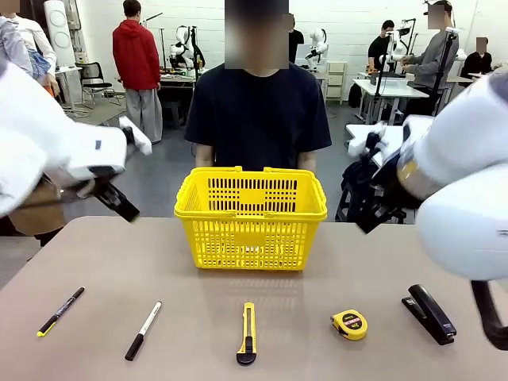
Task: Place the items the person wants into the basket.
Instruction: Pick up the item the person points to and place it in the Market Basket.
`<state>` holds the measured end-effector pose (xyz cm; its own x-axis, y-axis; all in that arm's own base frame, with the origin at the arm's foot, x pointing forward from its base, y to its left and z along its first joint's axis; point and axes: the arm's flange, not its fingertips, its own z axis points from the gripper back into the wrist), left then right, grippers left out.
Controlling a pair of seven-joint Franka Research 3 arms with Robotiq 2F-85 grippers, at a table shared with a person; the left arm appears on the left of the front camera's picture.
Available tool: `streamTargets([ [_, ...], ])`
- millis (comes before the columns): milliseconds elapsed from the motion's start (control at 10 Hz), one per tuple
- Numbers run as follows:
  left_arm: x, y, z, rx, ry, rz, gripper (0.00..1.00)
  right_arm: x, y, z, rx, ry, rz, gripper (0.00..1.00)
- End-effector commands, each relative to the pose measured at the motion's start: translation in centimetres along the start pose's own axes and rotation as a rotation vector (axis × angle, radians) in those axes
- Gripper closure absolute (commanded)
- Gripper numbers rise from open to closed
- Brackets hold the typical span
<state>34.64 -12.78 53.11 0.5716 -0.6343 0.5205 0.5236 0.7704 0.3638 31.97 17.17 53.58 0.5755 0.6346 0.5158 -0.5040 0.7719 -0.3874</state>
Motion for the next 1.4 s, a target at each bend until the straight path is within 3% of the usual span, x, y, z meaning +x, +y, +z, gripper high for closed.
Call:
streamTargets([
  [0, 1.9, 0.7, 6.2, 0.048, 0.011, -0.045, 0.00, 3.1, 1.0, 7.5, -0.057, 0.033, 0.022, 0.00],
  [200, 2.9, 0.4, 10.3, 0.106, -0.013, -0.058, 0.00, 4.1, 2.0, 12.1, -0.119, 0.012, 0.039, 0.00],
  [300, 2.9, 0.4, 10.9, 0.197, -0.031, -0.081, 0.00, 4.0, 2.4, 12.1, -0.197, 0.028, 0.051, 0.00],
  [400, 2.3, 0.7, 10.6, 0.081, -0.027, -0.035, 0.00, 3.0, 1.4, 13.0, -0.092, -0.007, 0.044, 0.00],
  [700, 2.7, 0.7, 11.5, 0.111, -0.034, -0.056, 0.00, 3.5, 1.8, 14.0, -0.117, -0.004, 0.056, 0.00],
  [800, 2.2, 3.5, 11.3, -0.231, -0.100, -0.022, 0.00, 2.1, -1.1, 14.0, 0.142, -0.049, 0.027, 0.00],
  [900, 0.7, 6.9, 12.5, -0.495, -0.211, 0.032, 0.00, -0.3, -5.8, 15.2, 0.378, -0.154, -0.064, 0.00],
  [1100, -2.9, 12.6, 14.5, -0.685, -0.417, 0.106, 0.00, -5.4, -13.7, 15.6, 0.649, -0.369, -0.244, 0.00],
  [1200, -5.6, 14.6, 15.5, -0.676, -0.492, 0.153, 0.00, -8.2, -17.2, 15.6, 0.722, -0.449, -0.325, 0.00],
  [1300, -8.4, 16.9, 16.4, -0.649, -0.573, 0.222, 0.00, -11.4, -20.5, 15.7, 0.703, -0.509, -0.451, 0.00],
])
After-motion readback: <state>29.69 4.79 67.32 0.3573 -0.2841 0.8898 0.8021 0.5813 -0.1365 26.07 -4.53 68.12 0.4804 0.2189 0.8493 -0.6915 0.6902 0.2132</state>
